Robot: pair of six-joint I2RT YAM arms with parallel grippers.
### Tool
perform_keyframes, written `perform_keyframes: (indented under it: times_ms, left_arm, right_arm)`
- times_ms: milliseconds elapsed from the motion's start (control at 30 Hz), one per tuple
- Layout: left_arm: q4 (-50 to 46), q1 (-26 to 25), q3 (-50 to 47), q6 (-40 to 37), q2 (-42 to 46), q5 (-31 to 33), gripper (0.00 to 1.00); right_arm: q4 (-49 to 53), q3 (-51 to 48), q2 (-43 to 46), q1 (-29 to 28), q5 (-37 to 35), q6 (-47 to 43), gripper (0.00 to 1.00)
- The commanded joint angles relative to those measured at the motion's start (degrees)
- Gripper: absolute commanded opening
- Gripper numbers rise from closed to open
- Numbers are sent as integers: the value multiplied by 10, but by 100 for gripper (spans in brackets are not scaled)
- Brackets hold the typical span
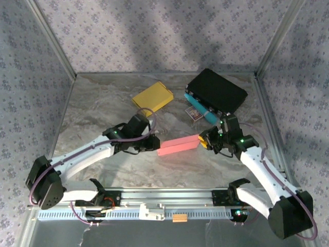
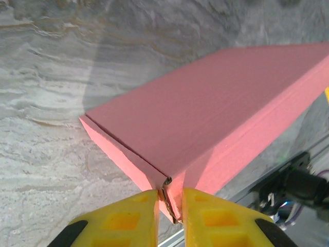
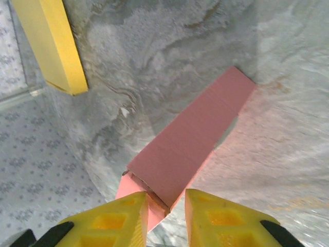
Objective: Fold the paper box
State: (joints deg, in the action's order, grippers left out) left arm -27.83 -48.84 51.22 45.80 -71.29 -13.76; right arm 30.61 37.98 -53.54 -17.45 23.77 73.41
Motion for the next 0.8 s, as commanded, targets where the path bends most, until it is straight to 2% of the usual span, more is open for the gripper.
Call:
perform_keyframes:
  times_ms: [0, 133, 333, 400, 467, 533, 600, 633, 667, 700, 767]
  left_arm:
    - [-24, -36, -13, -46, 17, 34, 21]
    - [-11, -69, -36, -53, 3, 40, 22]
    - [15, -75, -43, -44, -40, 38, 22]
    - [15, -71, -39, -40, -43, 42, 23]
    - [7, -61, -29, -31, -33, 48, 24]
    - [-4, -39, -24, -15, -7, 59, 28]
    - [-12, 4, -30, 6, 32, 72, 38]
    - [-16, 27, -34, 13, 60, 75, 55]
    - [-20, 63, -36, 17, 82, 75, 99]
    - [-24, 93, -36, 18, 97, 75, 100]
    - [-28, 159, -34, 10, 131, 79, 100]
  right_arm:
    - [109, -32, 30, 13, 31, -77, 29]
    - [130, -73, 57, 20, 49, -85, 30]
    - [34, -122, 29, 30, 38, -65, 30]
    - [16, -111, 6, 34, 39, -73, 29]
    - [49, -73, 2, 34, 18, -103, 30]
    - [105, -25, 10, 40, -22, -151, 34]
    - [164, 33, 11, 55, -55, -191, 41]
    - [189, 65, 9, 68, -80, -219, 46]
    - [204, 94, 8, 79, -111, -243, 64]
    - [212, 118, 10, 86, -138, -267, 98]
    - [207, 158, 19, 92, -224, -315, 99]
